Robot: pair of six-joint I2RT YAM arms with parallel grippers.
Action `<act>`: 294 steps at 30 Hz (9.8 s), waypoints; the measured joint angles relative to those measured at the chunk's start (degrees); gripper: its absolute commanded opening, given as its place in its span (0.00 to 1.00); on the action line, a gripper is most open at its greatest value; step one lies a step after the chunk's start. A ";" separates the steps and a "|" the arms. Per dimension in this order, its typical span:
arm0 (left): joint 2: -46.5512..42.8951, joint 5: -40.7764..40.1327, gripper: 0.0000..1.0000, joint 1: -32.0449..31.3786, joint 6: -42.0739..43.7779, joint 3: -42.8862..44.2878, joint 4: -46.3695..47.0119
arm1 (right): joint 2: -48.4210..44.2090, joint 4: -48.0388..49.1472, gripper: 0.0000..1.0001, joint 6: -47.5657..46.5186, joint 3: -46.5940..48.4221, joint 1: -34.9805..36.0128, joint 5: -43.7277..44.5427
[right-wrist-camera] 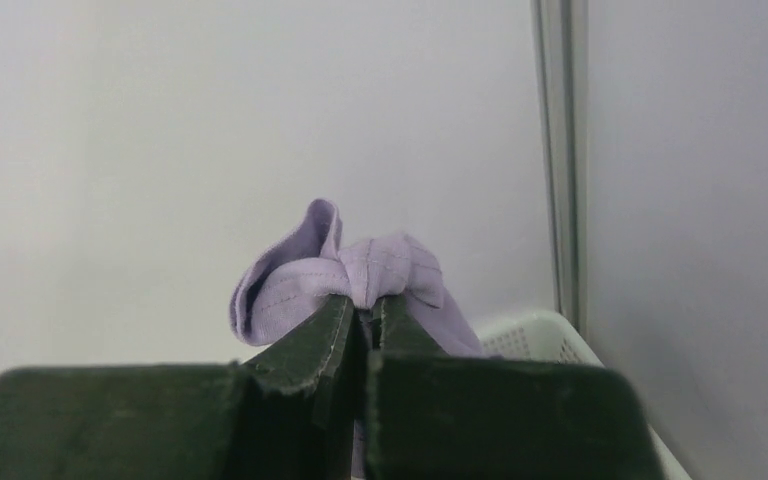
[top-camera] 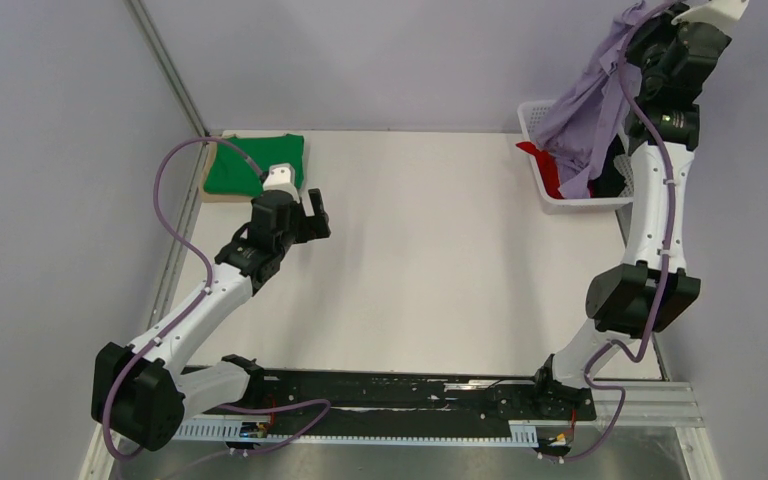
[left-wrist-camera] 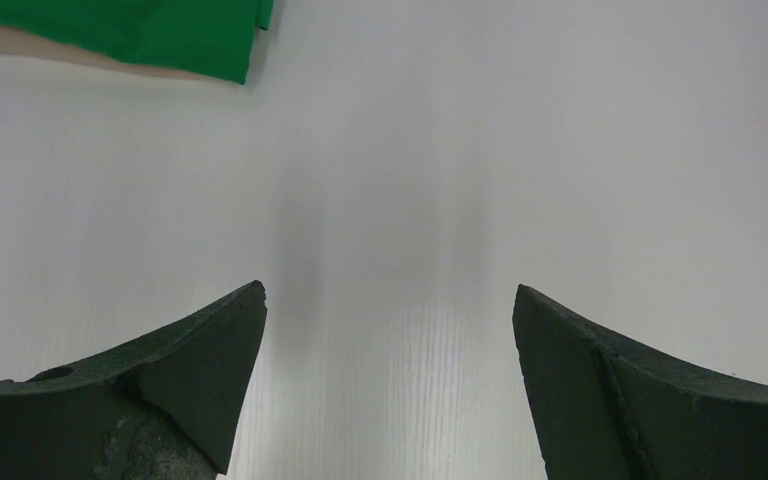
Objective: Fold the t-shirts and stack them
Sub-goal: Grab crumpled tshirt from bin with the right arm, then move the tshirt to the center of the board, then flatten out the tshirt
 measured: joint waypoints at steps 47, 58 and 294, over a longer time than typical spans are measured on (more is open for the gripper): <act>-11.41 -14.23 1.00 0.04 -4.00 0.00 -11.54 | -9.86 28.06 0.01 14.73 -6.97 34.49 -43.89; -7.58 -13.75 1.00 0.04 -5.46 0.33 -12.79 | -29.62 8.41 0.40 11.76 -62.18 22.80 -5.31; 50.60 22.32 1.00 10.62 -15.39 28.92 6.12 | -18.97 4.11 1.00 14.38 -72.61 19.28 -6.29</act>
